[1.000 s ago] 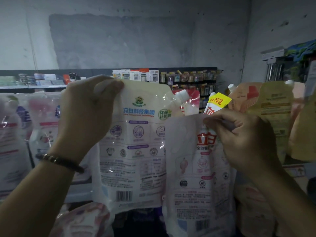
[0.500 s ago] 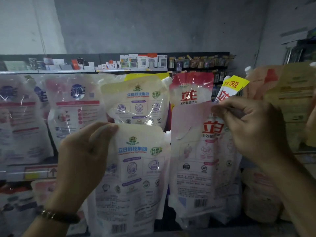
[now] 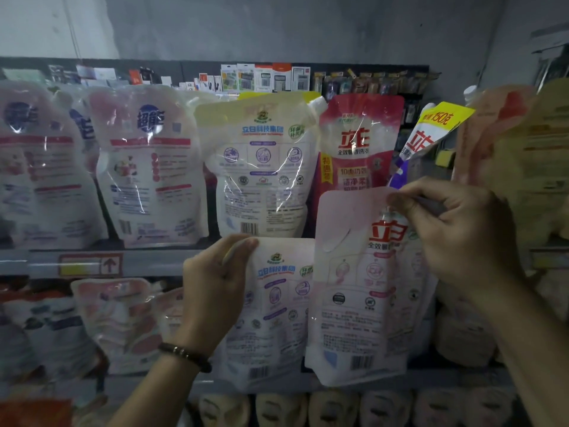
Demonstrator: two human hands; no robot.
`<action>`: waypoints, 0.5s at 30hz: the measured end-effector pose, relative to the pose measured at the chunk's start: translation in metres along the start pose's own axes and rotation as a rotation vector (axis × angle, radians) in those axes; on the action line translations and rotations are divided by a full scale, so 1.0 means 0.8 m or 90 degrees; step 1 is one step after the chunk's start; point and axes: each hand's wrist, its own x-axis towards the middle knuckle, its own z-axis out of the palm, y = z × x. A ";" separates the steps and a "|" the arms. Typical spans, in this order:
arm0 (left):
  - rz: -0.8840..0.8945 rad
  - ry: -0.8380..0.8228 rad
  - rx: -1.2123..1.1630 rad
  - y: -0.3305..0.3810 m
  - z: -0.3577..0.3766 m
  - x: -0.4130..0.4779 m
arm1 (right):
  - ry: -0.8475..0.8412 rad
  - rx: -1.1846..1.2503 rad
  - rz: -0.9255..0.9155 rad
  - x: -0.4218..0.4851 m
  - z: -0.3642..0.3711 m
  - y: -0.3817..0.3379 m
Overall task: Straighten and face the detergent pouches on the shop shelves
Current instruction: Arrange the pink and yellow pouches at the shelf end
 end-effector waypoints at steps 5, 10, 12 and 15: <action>-0.038 -0.013 -0.038 -0.026 0.030 -0.024 | -0.014 -0.008 0.009 -0.016 0.012 0.006; -0.091 -0.044 -0.073 -0.040 0.052 -0.046 | -0.018 -0.023 -0.002 -0.025 0.021 0.013; -0.136 -0.038 -0.110 -0.041 0.058 -0.051 | -0.021 -0.027 0.007 -0.028 0.024 0.017; -0.159 -0.025 -0.121 -0.041 0.063 -0.057 | -0.035 -0.028 0.016 -0.032 0.028 0.023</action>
